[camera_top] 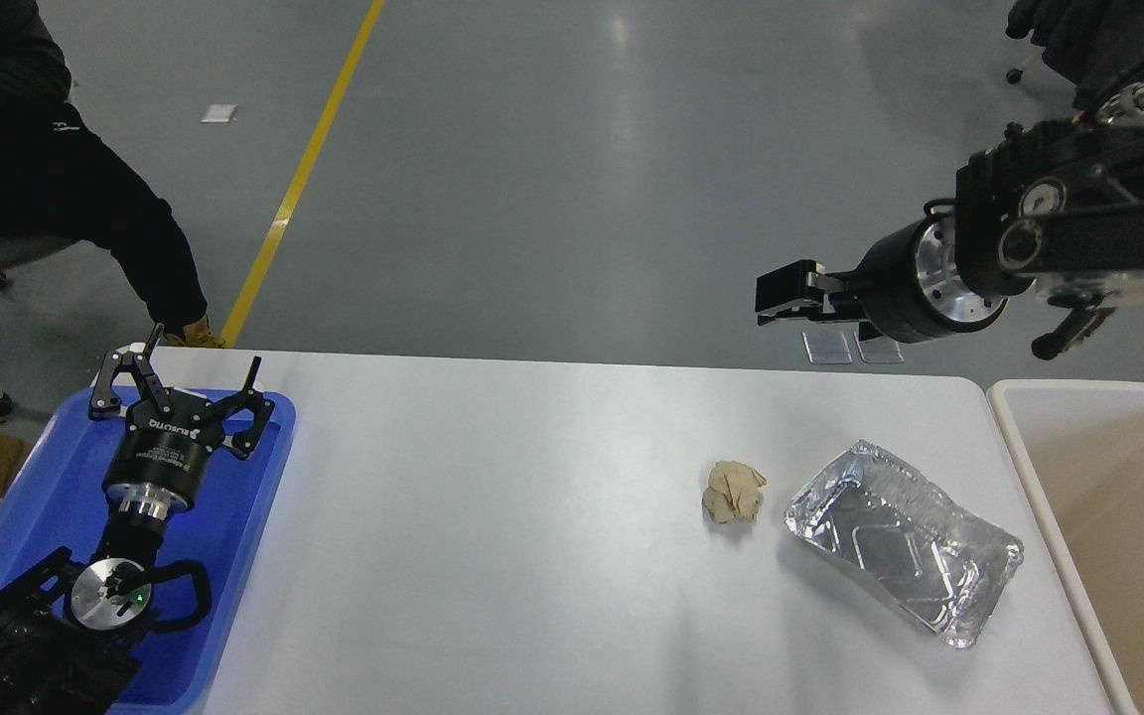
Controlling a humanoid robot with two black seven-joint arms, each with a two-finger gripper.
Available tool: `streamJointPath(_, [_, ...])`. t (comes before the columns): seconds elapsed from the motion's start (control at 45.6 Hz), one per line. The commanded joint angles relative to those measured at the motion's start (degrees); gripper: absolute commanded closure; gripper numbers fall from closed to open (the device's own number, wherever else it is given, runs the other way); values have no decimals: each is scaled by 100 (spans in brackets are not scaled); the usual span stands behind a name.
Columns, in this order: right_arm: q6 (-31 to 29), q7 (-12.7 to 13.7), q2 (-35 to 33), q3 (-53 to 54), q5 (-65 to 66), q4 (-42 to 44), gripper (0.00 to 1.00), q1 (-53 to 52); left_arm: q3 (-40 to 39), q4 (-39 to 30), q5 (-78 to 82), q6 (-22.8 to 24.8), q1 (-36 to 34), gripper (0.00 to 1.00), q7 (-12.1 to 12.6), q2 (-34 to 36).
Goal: Tidy desktop
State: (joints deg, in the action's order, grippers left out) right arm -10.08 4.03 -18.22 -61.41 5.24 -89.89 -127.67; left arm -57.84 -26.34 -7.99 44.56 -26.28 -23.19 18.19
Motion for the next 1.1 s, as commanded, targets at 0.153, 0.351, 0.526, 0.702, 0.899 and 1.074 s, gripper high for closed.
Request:
streamJointPath(0.153, [-1128, -78, 1189, -73, -208, -152, 0, -197, -8, -2, -1, 0, 0, 1, -1, -9])
streamJointPath(0.351, [-1479, -86, 1250, -108, -172, -126, 0, 146, -8, -2, -1, 9, 0, 1, -1, -9])
streamJointPath(0.526, [-1726, -95, 1189, -248, -277, -64, 0, 356, -8, -2, -1, 9, 0, 1, -1, -9])
streamJointPath(0.702, [-1770, -95, 864, -424, -357, -55, 0, 401, -8, -2, -1, 9, 0, 1, -1, -9])
streamJointPath(0.899, [-1998, -95, 512, -732, -295, -46, 0, 207, -8, -2, -1, 9, 0, 1, -1, -9])
streamJointPath(1.074, [-2121, -86, 416, -802, -295, -46, 0, 93, -8, -2, -1, 0, 0, 1, -1, -9])
